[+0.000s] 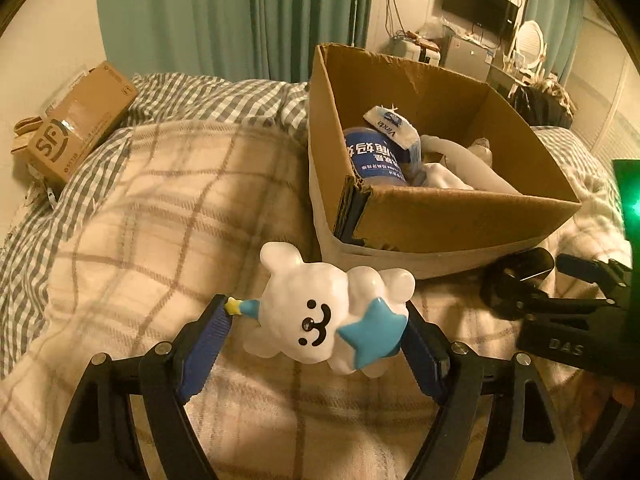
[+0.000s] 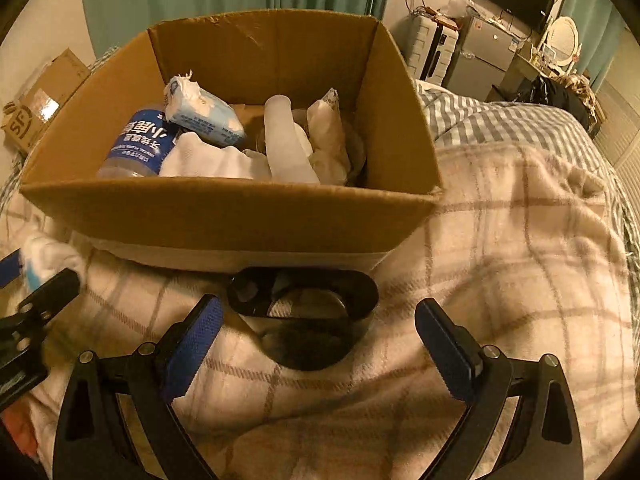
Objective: Organize objects
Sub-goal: 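Grasp the white bear figurine with the left tool while the right tool grasps the black cup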
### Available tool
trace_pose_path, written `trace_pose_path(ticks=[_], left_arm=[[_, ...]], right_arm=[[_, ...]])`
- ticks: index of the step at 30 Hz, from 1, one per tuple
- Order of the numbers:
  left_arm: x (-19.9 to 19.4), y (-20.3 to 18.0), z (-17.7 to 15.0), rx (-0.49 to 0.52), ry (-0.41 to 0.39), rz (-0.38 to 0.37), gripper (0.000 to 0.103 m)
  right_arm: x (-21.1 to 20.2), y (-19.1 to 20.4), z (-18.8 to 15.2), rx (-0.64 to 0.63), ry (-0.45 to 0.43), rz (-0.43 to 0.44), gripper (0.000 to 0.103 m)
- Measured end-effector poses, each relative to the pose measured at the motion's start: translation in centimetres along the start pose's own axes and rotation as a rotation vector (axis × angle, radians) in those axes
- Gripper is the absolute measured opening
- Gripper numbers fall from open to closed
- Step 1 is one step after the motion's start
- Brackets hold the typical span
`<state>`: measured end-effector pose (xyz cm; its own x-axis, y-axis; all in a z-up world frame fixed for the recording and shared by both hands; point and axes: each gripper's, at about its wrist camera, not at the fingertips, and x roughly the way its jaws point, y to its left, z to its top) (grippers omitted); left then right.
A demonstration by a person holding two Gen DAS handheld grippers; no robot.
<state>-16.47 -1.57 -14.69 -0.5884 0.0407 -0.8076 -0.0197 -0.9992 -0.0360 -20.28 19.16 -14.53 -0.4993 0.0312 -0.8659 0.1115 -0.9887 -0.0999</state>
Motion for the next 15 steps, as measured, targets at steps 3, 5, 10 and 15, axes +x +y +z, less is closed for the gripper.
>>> trace_pose_path(ticks=[3, 5, 10, 15], left_arm=[[0.0, 0.4, -0.1, -0.005, 0.004, 0.002, 0.083], [-0.2, 0.8, -0.3, -0.010, 0.002, 0.002, 0.083], [-0.8, 1.0, -0.4, -0.016, -0.013, 0.004, 0.083], [-2.0, 1.0, -0.9, -0.025, -0.036, 0.011, 0.083]], right_arm=[[0.7, 0.5, 0.1, -0.007, 0.005, 0.002, 0.097], [1.1, 0.6, 0.1, -0.012, 0.012, 0.004, 0.097], [1.3, 0.9, -0.3, -0.026, 0.024, 0.001, 0.076], [-0.2, 1.5, -0.7, -0.048, -0.008, 0.003, 0.076]])
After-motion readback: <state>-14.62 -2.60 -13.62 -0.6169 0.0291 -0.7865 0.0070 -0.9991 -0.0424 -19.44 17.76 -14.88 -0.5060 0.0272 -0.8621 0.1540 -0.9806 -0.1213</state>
